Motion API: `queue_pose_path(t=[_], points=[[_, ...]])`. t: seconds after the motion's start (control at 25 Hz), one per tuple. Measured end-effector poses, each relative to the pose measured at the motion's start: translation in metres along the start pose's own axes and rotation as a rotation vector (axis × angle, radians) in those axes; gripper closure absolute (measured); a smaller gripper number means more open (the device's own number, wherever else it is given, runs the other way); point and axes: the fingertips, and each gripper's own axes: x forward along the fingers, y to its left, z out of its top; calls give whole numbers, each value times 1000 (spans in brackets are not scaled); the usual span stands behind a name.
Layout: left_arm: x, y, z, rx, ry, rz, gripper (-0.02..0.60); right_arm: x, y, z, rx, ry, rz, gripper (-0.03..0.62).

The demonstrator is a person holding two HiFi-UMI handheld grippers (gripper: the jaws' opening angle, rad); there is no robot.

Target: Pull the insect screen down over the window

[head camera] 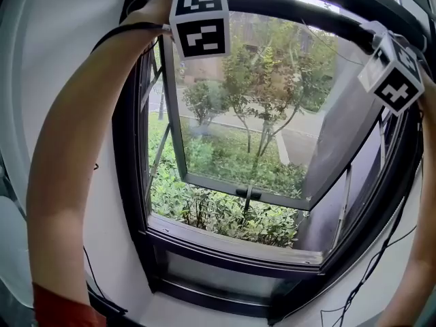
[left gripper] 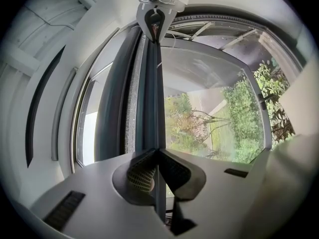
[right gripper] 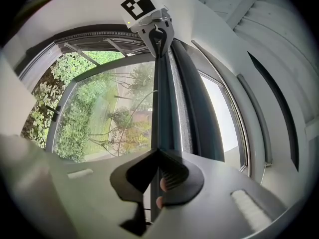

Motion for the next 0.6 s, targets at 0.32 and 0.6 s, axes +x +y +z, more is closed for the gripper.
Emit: queue_pose_path(t=[0.32, 0.6], points=[[-11, -24, -2, -6, -17, -26, 555, -9, 24, 3, 2, -17, 24, 568], [-24, -51, 0, -4, -30, -39, 557, -21, 52, 3, 2, -31, 49, 568]])
